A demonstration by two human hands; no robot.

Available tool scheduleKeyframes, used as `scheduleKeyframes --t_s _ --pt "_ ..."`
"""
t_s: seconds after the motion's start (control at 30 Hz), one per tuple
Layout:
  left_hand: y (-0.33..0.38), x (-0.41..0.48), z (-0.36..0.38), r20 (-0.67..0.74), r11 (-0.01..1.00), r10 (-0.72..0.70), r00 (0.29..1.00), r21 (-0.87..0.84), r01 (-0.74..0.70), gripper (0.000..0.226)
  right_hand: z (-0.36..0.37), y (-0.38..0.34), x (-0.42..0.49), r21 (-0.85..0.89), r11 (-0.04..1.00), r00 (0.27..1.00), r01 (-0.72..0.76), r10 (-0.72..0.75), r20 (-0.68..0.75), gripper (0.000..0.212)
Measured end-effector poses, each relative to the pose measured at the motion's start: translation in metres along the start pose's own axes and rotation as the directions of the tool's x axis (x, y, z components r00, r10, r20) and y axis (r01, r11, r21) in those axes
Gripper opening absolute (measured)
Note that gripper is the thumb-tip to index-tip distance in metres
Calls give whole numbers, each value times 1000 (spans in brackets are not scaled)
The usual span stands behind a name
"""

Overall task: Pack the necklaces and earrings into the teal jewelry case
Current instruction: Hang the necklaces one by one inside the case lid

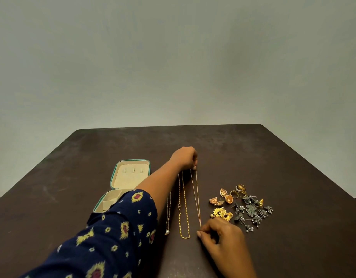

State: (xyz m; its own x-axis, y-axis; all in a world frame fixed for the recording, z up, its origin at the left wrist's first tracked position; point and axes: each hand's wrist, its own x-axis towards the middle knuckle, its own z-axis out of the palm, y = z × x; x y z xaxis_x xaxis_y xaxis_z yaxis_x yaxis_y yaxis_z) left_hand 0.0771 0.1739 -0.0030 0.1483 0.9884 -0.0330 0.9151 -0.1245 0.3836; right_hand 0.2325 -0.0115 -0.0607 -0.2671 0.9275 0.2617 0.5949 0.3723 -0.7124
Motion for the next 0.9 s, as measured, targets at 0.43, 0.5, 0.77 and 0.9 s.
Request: scheduleKeyframes --t_s 0.43,0.5,0.77,0.9 --pt "-5 -2 2 -44 998 -36 998 50 38 17 0 0 -1 -20 1000 1000 1 -1 6 43" --pt "-7 -6 1 -76 998 -36 996 40 40 19 -1 0 -1 -12 1000 1000 3 -3 12 35" --pt "-19 -43 -12 -250 989 -72 966 -141 38 28 -6 -6 -4 58 998 1000 23 -22 -11 22" --pt "-25 -73 -30 -330 976 -90 940 -215 18 26 -7 -7 -6 17 999 999 29 -29 -19 20"
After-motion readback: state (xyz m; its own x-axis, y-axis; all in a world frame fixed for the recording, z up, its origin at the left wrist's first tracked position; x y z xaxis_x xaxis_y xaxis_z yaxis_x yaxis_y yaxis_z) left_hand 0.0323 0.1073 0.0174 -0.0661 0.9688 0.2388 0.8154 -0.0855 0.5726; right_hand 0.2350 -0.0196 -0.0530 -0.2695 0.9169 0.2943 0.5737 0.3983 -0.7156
